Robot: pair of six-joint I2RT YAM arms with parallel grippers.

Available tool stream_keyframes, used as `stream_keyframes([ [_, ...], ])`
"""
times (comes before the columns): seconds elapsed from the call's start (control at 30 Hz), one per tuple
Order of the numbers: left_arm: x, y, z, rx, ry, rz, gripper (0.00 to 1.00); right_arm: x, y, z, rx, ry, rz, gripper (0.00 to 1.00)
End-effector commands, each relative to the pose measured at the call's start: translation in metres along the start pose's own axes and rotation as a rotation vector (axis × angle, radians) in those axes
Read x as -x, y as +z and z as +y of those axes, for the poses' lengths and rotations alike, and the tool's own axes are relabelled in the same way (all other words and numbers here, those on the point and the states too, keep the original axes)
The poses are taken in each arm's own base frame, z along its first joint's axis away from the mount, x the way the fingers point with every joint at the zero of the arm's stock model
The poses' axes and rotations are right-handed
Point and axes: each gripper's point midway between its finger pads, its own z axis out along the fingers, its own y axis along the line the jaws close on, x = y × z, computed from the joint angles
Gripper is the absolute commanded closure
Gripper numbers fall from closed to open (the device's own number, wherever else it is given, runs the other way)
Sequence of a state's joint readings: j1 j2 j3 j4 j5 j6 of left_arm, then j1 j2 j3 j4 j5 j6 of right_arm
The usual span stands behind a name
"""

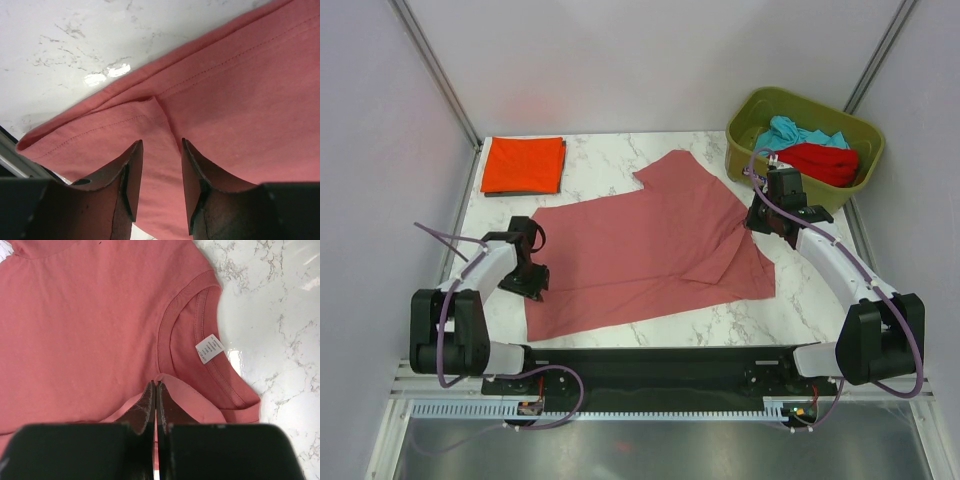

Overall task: Fold and stack the t-shirts
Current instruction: Fold the tshirt

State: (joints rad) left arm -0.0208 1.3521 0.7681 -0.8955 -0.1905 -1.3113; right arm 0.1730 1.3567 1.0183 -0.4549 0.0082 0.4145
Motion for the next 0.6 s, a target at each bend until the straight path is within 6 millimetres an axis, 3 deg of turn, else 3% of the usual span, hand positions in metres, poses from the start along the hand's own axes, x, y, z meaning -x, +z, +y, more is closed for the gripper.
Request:
stream_keyframes([
  [0.0, 0.004, 0.004, -0.005, 0.046, -0.049, -0.038, 0.56, 0.019, -0.005, 0.007, 0.015, -0.014, -0.071, 0.99],
  [0.3, 0.017, 0.003, -0.007, 0.045, -0.047, -0.115, 0.55, 0.018, -0.004, 0.005, 0.000, -0.019, -0.071, 0.99],
  [0.57, 0.019, 0.008, -0.002, 0.071, -0.038, -0.130, 0.67, 0.017, -0.003, 0.005, -0.001, -0.022, -0.066, 0.99],
])
